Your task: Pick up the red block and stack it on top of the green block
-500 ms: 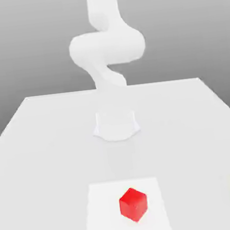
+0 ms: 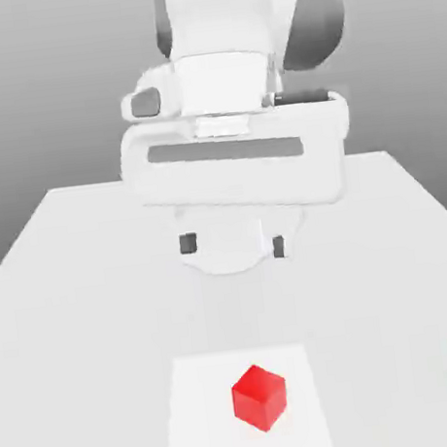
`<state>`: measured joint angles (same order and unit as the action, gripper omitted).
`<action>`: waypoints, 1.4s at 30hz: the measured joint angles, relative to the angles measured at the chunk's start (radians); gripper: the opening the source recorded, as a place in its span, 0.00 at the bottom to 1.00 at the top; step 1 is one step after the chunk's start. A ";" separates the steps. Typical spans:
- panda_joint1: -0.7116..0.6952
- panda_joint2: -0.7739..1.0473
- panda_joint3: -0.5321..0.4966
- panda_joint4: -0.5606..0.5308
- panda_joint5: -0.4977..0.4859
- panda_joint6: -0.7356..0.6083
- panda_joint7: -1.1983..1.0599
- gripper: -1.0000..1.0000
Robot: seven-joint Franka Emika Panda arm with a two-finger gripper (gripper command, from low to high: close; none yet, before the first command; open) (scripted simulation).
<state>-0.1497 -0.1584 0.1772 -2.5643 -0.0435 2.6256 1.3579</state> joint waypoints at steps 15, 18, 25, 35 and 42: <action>0.065 0.454 -0.073 -0.069 -0.096 0.301 0.274 0.00; 0.065 0.454 -0.073 -0.069 -0.097 0.303 0.275 0.00; 0.037 0.294 -0.026 -0.094 -0.015 0.168 0.215 0.00; 0.290 0.306 0.232 0.075 -0.074 -0.005 0.155 0.00; 0.445 0.487 0.221 0.166 -0.245 0.063 0.237 1.00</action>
<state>0.2952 0.3287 0.3980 -2.3981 -0.2885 2.6884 1.5947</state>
